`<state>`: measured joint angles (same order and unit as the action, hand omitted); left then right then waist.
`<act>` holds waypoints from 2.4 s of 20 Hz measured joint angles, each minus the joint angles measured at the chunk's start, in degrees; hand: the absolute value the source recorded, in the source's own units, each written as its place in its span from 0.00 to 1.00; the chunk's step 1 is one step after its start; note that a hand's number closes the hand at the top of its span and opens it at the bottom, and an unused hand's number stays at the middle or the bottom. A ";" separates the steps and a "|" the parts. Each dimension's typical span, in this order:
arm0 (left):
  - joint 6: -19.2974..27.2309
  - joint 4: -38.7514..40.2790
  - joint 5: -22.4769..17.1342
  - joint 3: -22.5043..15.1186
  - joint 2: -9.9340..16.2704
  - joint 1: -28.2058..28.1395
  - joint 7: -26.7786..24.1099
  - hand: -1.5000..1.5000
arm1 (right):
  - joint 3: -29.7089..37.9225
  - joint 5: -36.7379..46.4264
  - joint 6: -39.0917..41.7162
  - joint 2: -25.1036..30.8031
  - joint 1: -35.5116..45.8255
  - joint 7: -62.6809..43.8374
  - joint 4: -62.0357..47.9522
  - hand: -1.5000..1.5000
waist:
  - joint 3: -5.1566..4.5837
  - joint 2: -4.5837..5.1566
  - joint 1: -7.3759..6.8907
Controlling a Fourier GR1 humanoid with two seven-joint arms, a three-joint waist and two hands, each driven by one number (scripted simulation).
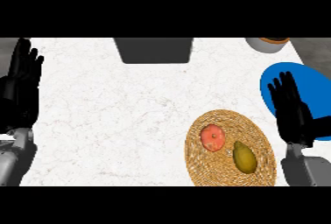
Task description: Pick the lemon from the placemat and place it in the plate
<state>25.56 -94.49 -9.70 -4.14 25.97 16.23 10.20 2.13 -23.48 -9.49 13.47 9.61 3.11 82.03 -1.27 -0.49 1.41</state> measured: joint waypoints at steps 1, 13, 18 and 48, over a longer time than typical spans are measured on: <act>-0.57 0.83 -0.38 -0.06 -0.46 -0.27 -0.09 0.50 | 0.41 -0.08 0.76 1.14 0.08 -0.34 0.83 1.00 | 0.29 0.11 -0.17; -10.23 9.83 -7.04 -9.48 -8.90 -14.01 2.05 0.50 | 7.95 10.46 7.03 17.28 -1.11 14.87 -2.87 0.00 | 1.10 0.84 -0.80; -12.42 11.43 -6.66 -10.42 -10.88 -16.31 0.07 0.50 | 11.49 9.44 13.40 17.56 -6.41 26.01 -6.10 0.00 | 1.24 0.59 -1.06; -17.47 12.22 -4.39 -6.76 -12.94 -17.44 0.65 0.50 | -9.12 44.84 22.72 22.44 -16.12 -9.73 22.96 0.00 | 1.26 0.46 -1.45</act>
<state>8.09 -82.27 -14.09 -10.90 13.04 -1.22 10.85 -6.99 21.36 13.23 35.91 -6.51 -6.62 104.99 -0.01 -0.04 -0.03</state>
